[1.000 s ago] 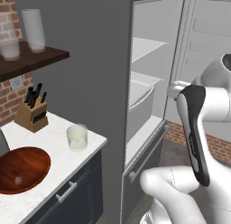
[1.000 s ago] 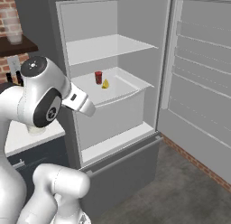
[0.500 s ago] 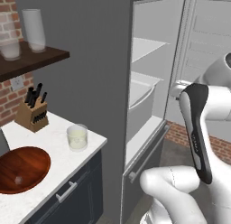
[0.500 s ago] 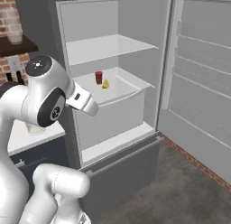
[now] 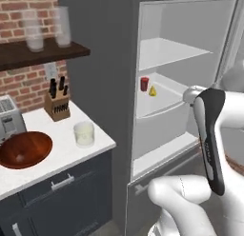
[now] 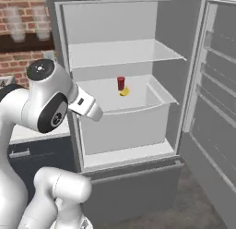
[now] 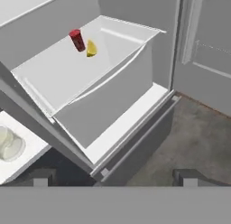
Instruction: Grab a lemon wedge from the fridge and one ice cube from the ice bowl, and put them in the glass of lemonade.
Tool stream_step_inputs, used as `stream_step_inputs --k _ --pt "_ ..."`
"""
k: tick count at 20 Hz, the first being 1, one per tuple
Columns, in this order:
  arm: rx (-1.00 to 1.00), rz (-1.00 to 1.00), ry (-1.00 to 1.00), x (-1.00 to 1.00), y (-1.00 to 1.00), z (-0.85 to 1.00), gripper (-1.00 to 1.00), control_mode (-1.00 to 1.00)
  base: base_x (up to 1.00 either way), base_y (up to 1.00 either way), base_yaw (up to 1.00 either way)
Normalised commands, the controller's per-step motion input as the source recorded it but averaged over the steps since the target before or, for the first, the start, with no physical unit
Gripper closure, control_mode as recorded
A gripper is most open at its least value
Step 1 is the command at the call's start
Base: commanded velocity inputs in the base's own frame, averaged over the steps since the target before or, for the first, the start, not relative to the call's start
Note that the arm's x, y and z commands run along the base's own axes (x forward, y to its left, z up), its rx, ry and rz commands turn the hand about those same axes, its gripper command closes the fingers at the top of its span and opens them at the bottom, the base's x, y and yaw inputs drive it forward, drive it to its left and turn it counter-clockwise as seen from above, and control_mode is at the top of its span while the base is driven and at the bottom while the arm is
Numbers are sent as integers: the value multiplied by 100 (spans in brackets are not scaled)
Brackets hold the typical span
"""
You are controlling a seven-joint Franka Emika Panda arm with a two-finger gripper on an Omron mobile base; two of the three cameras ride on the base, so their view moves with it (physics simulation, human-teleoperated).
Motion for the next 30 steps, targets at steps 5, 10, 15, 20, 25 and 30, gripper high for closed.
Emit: stream_step_inputs --k 5,10,15,20,25,30 --pt "0 0 0 0 0 0 -100 100 -14 -80 67" --pt "0 0 0 0 0 0 -100 100 17 -51 60" --pt "0 0 0 0 0 0 -100 100 19 -48 33" --pt "0 0 0 0 0 0 -100 100 8 -72 2" --pt "0 0 0 0 0 0 -100 100 9 -58 0" --pt "0 0 0 0 0 0 -100 100 16 -23 0"
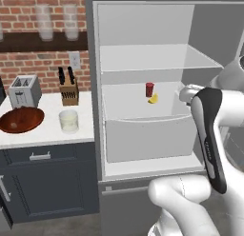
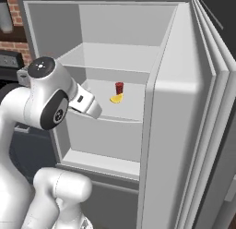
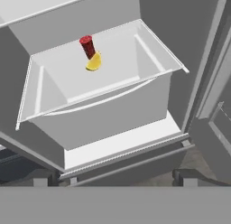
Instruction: Grab a lemon wedge from the fridge and one ice cube from the ice bowl, and put them in the glass of lemonade.
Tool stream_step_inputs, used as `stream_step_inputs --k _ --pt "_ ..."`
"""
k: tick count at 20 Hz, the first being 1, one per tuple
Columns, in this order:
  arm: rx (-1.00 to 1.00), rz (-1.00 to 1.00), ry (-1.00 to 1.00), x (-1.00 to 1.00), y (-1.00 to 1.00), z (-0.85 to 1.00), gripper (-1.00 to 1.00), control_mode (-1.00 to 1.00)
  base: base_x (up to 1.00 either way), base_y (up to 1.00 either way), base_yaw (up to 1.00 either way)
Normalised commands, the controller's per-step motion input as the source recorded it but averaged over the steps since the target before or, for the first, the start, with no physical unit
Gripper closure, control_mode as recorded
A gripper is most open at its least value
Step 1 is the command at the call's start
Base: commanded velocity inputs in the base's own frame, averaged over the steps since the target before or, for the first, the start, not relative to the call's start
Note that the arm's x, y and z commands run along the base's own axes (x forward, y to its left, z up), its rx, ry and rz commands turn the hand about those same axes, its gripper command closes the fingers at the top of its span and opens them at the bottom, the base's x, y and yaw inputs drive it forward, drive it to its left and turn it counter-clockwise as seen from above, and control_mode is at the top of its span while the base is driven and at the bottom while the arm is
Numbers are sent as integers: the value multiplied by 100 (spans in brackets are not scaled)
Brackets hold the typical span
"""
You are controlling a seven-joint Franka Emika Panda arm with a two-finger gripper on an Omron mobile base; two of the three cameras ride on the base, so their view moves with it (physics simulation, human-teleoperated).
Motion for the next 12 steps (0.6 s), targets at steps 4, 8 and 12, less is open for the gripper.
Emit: stream_step_inputs --k 4,8,12 --pt "0 0 0 0 5 -3 -100 -100 3 0 0" --pt "-5 0 -1 5 47 -8 -100 -100 0 0 0" --pt "-7 0 -2 37 42 -13 -100 -100 0 0 0"
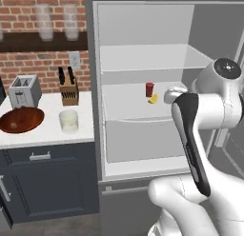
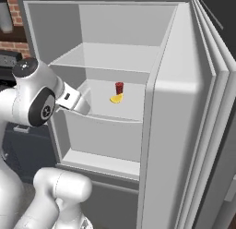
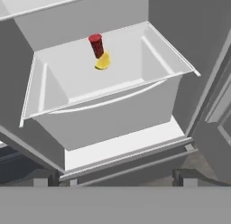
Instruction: Grab a lemon wedge from the fridge and one ice cube from the ice bowl, and put them in the glass of lemonade.
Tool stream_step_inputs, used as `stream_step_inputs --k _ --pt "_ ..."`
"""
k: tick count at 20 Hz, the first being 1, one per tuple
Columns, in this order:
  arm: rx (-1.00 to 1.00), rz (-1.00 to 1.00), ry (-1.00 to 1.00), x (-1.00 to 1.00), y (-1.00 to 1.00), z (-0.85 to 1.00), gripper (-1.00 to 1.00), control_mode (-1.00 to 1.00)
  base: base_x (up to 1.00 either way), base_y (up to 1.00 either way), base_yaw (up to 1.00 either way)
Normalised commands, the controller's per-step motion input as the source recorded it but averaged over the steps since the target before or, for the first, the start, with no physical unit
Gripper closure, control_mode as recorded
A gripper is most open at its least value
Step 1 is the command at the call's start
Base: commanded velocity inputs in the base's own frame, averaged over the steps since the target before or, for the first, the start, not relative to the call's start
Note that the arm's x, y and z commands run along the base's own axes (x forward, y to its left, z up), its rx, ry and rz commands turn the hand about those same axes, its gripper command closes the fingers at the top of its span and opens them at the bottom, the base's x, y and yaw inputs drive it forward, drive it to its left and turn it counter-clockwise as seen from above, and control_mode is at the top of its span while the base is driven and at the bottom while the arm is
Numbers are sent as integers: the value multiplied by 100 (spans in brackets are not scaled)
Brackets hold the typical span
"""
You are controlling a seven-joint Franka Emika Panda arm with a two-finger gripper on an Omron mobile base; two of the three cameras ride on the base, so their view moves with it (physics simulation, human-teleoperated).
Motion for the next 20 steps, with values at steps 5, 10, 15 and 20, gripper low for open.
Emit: stream_step_inputs --k 5,10,15,20 --pt "-5 0 0 82 8 -10 -100 -100 0 0 0" --pt "-9 0 0 100 14 -1 -100 -100 0 0 0" --pt "0 0 4 76 0 -22 -100 -100 0 0 0" --pt "0 1 10 78 -9 -58 -100 -100 0 0 0"
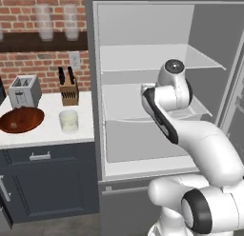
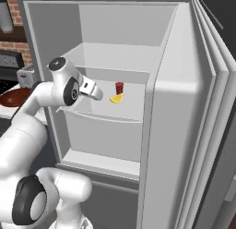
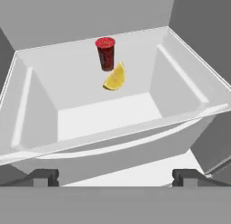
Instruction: Grab a lemon wedge from the fridge and one ice cube from the ice bowl, and put them in the glass of lemonade.
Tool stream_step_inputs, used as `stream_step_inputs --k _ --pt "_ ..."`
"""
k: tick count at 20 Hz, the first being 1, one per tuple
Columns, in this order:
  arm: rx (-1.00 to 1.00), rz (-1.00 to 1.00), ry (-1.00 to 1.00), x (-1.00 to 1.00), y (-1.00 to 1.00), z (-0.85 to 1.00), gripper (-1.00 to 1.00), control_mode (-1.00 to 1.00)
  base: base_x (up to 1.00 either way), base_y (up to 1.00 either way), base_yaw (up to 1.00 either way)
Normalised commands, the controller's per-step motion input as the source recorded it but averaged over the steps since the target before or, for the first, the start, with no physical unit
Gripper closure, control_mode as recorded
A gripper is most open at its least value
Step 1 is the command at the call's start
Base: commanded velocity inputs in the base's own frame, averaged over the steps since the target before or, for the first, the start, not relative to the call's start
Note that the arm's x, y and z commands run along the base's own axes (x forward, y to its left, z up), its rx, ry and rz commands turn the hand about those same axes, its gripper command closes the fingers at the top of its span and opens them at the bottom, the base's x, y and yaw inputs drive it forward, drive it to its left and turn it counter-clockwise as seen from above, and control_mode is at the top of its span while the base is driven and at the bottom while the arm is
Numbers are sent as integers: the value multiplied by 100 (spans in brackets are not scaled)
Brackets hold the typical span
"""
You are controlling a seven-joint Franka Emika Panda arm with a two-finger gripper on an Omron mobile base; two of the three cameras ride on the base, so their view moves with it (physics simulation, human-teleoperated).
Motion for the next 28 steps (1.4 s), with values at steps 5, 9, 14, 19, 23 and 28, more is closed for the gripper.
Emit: stream_step_inputs --k 5,9,14,19,23,28 --pt "0 2 15 54 -31 -73 -100 -100 0 0 0" --pt "0 0 0 15 -43 -28 -100 -100 0 0 0" --pt "0 3 1 0 -20 -1 -100 -100 0 0 0" --pt "-3 7 14 1 0 -8 -100 -100 0 0 0" --pt "-3 8 15 0 0 -31 -100 -100 0 0 0" --pt "-2 9 8 0 0 -45 -100 -100 0 0 0"
